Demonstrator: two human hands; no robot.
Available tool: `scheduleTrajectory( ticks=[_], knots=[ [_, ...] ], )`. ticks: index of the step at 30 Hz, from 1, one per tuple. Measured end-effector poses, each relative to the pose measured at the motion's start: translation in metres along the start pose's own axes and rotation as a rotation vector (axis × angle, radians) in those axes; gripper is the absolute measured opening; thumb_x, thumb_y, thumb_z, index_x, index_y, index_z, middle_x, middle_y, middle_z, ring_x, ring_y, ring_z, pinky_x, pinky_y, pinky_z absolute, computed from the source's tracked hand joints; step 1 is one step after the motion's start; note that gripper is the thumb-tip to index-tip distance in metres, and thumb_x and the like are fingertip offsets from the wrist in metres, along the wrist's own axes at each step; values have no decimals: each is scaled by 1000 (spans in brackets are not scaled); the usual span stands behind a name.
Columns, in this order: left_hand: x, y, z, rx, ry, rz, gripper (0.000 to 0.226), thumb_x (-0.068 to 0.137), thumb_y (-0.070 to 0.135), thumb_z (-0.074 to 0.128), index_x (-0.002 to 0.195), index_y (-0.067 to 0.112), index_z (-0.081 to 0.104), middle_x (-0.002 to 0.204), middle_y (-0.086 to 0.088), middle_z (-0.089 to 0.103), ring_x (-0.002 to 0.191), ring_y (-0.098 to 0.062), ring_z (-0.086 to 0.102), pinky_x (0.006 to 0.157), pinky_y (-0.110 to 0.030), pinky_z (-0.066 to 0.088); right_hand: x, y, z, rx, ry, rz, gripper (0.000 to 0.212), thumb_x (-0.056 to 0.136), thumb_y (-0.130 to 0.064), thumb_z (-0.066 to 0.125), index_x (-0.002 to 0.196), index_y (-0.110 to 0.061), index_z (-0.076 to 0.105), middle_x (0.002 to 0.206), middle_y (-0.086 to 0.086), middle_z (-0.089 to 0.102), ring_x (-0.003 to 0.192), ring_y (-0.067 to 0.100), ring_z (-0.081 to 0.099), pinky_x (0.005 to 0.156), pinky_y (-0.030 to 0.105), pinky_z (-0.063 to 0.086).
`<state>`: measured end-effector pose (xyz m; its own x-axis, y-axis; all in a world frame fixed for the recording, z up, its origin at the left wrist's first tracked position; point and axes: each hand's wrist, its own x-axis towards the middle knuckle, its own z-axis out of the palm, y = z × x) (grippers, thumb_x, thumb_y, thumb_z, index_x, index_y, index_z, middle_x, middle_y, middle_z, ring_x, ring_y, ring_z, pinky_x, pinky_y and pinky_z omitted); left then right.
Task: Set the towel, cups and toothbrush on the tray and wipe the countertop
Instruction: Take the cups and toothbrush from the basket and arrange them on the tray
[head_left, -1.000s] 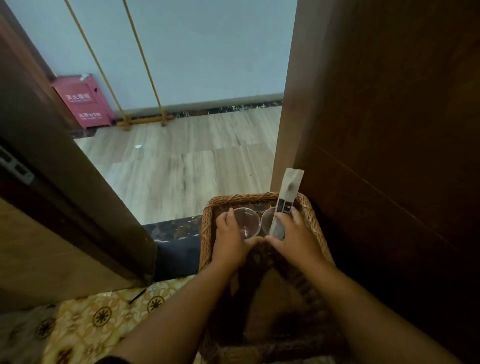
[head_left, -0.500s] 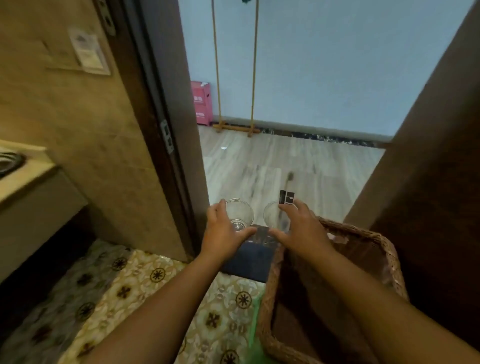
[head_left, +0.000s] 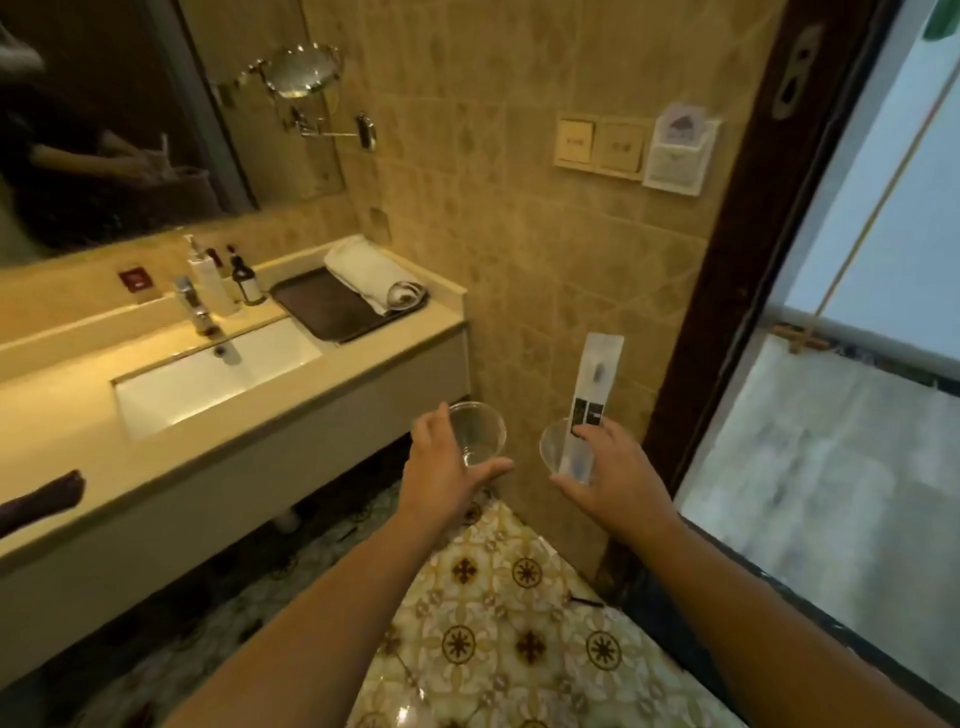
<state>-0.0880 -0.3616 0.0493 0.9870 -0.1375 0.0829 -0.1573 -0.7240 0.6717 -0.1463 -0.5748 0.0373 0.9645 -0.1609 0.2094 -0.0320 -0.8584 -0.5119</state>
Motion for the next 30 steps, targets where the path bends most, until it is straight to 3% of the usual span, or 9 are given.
scheduleTrajectory(
  ticks=[8, 14, 21, 30],
  knots=[
    [106, -105, -85, 52, 118, -139, 111, 74, 62, 73, 154, 13, 14, 154, -10, 21, 140, -31, 33, 112, -47, 37, 147, -104, 85, 109, -89, -114, 67, 78, -52, 69, 136, -26, 45, 145, 4, 40, 128, 25, 43, 98, 41, 44],
    [186, -157, -92, 55, 168, -236, 109, 76, 62, 71, 155, 16, 11, 155, -7, 18, 139, -30, 34, 110, -42, 36, 256, -137, 145, 105, -146, -163, 71, 77, -53, 70, 138, -28, 43, 150, 4, 34, 132, 26, 40, 100, 43, 42],
    [311, -194, -104, 121, 338, -424, 109, 71, 72, 68, 152, 20, 15, 157, -7, 21, 140, -28, 34, 108, -43, 39, 406, -168, 202, 91, -230, -282, 73, 76, -53, 71, 138, -26, 45, 149, 3, 36, 132, 24, 40, 105, 39, 38],
    [449, -232, -125, 48, 444, -569, 108, 70, 67, 74, 151, 20, 18, 157, -8, 22, 136, -31, 41, 105, -43, 42, 563, -207, 258, 98, -281, -412, 70, 73, -59, 68, 132, -29, 45, 142, 2, 44, 121, 26, 51, 93, 38, 48]
  ],
)
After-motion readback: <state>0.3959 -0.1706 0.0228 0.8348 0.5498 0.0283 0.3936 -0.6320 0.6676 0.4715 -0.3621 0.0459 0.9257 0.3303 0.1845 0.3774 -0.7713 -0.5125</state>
